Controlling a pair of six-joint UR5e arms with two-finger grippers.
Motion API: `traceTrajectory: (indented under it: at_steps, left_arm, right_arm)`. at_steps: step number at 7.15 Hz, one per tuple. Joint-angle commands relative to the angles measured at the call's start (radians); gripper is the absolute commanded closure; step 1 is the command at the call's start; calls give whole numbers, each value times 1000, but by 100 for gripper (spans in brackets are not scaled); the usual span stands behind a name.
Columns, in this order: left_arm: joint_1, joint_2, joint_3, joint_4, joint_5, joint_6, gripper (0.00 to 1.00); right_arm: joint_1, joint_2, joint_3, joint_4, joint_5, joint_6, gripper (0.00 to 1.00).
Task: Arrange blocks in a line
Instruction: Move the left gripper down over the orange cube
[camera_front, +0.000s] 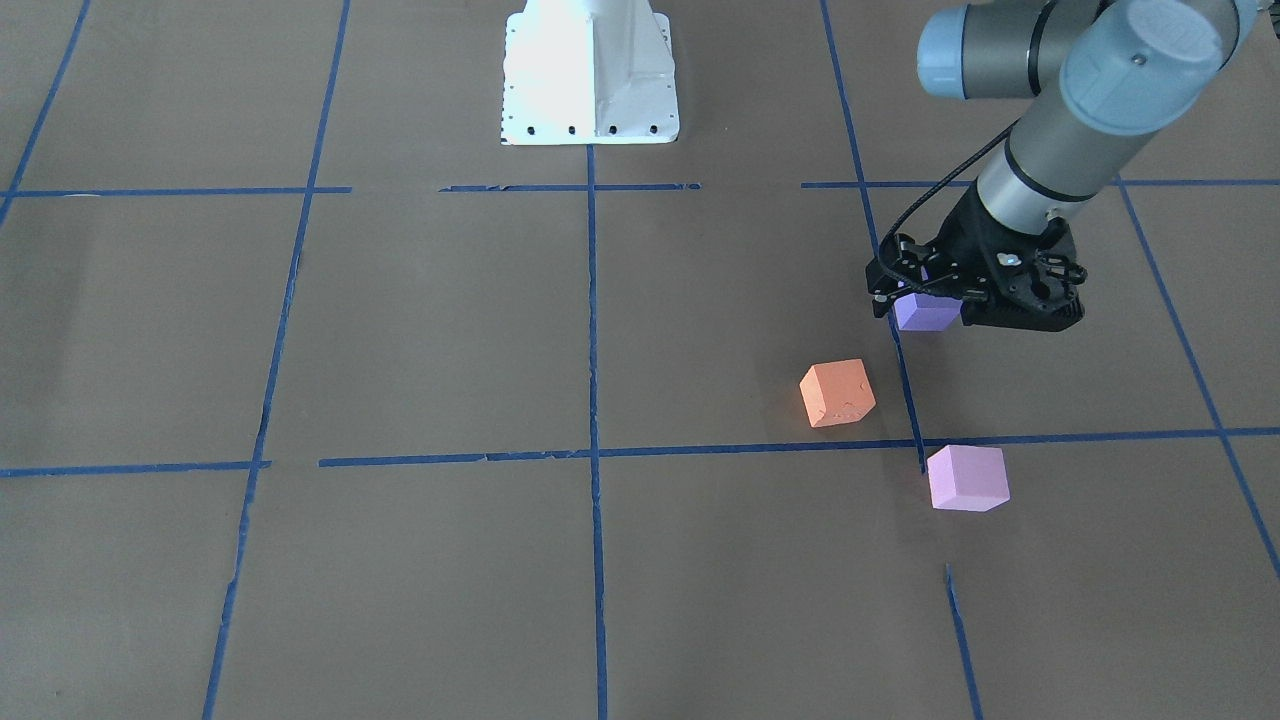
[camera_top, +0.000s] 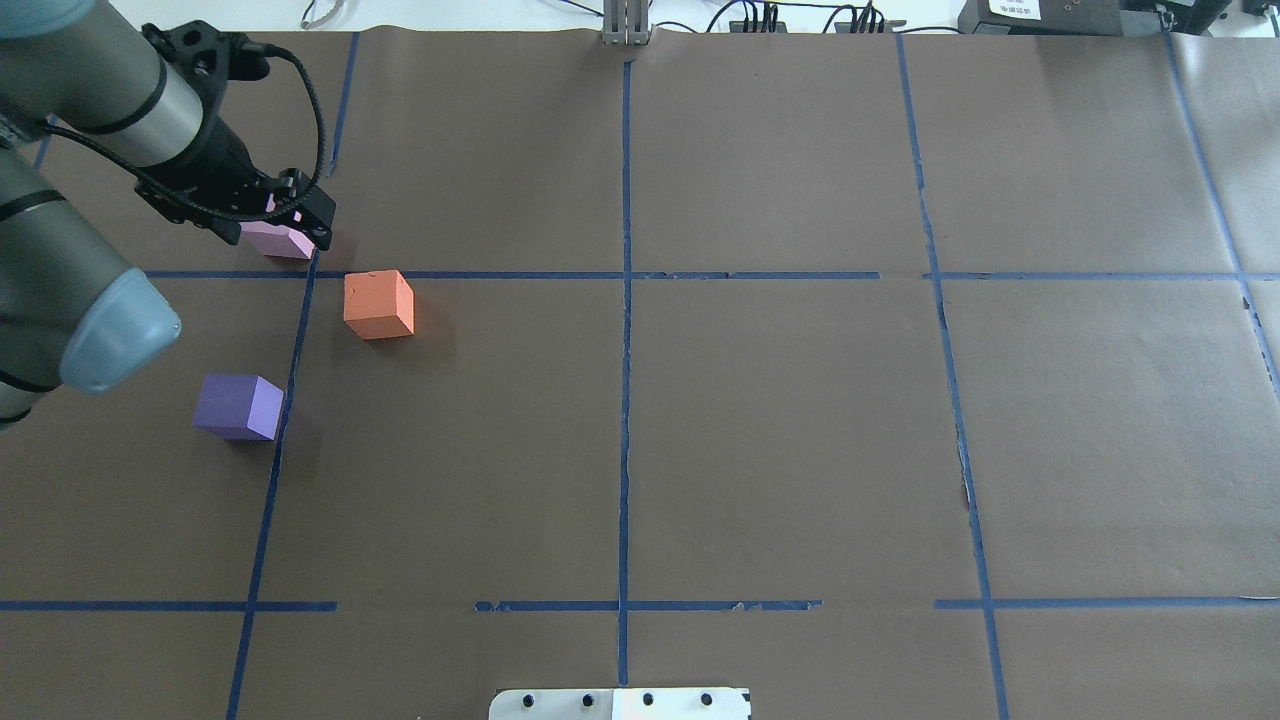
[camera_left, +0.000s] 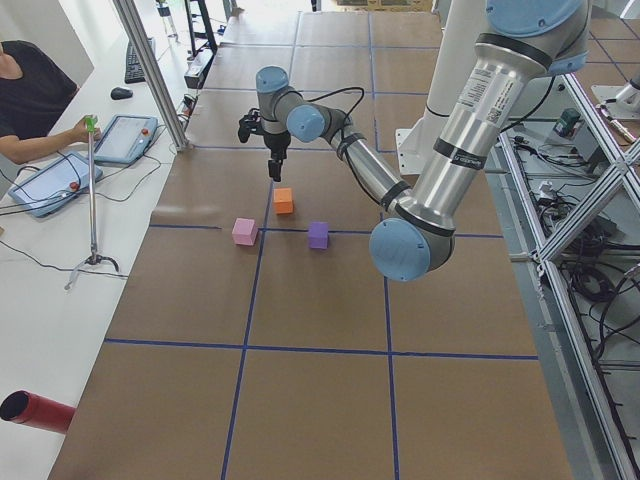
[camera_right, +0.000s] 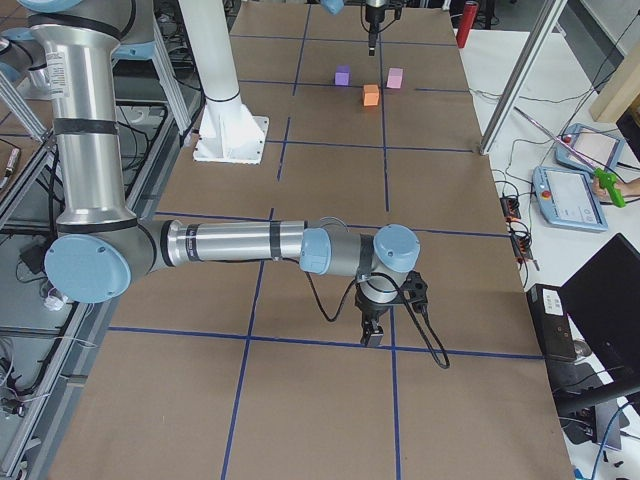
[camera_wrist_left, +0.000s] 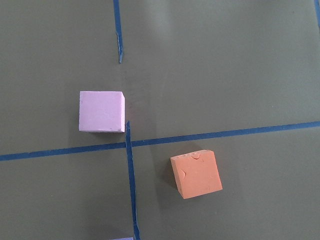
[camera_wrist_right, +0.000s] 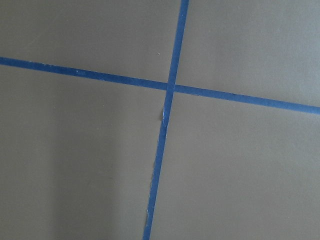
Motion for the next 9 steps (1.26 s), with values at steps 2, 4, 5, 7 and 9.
traceTrajectory:
  at_steps: [2, 4, 5, 7, 9]
  left_arm:
    - [82, -3, 145, -167, 25, -104, 0]
    - [118, -2, 169, -188, 27, -135, 0]
    - [118, -5, 183, -188, 27, -156, 0]
    - [126, -5, 235, -264, 25, -233, 0]
    - [126, -6, 252, -277, 25, -242, 0]
  right_arm:
    - [0, 0, 0, 0, 0, 0, 0]
    - [0, 0, 0, 0, 0, 0, 0]
    - [0, 0, 0, 0, 0, 0, 0]
    - [0, 0, 0, 0, 0, 0, 0]
    - [0, 0, 0, 0, 0, 0, 0]
